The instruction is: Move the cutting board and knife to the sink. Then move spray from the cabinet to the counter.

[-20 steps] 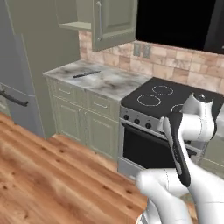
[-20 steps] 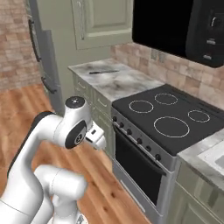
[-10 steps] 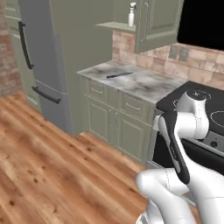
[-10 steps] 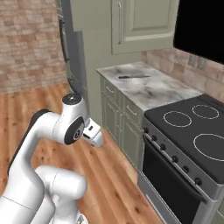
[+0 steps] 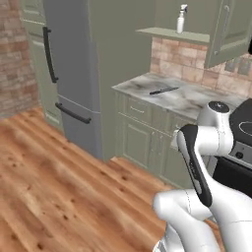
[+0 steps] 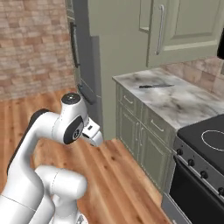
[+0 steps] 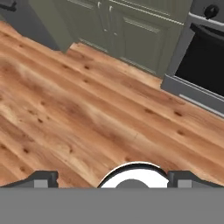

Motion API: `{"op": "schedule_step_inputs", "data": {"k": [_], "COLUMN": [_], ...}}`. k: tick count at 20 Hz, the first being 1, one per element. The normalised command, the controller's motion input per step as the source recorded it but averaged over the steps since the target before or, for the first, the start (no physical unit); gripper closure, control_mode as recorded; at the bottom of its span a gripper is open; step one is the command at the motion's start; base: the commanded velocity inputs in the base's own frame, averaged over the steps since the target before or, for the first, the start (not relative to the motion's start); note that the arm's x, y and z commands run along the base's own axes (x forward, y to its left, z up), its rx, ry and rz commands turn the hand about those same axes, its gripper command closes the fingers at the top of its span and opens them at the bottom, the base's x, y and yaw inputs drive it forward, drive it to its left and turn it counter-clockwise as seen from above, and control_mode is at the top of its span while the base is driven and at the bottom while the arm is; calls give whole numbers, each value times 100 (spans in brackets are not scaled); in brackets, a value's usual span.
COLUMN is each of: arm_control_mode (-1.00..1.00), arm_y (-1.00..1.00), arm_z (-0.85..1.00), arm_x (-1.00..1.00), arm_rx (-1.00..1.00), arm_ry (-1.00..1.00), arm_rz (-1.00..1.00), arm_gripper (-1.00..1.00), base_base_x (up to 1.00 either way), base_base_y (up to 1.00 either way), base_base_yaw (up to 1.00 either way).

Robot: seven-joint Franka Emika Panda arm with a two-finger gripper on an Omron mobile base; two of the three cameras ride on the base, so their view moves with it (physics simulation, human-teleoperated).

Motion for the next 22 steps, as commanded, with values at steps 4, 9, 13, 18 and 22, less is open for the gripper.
{"op": "schedule_step_inputs", "data": {"k": [4,9,13,18,22], "arm_control_mode": [100,100,100,100,100], "arm_y": [0,0,0,0,0], "arm_z": [0,0,0,0,0], "arm_x": [0,0,0,0,0], "arm_rx": [0,0,0,0,0], "arm_ry": [0,0,0,0,0], "arm_rz": [0,0,0,0,0], "arm_gripper": [-100,-100,-100,-100,-100], "base_base_x": [53,63,59,52,53], "base_base_y": [73,45,36,34,39], "base_base_yaw": [-8,-38,-53,-59,-53]}}
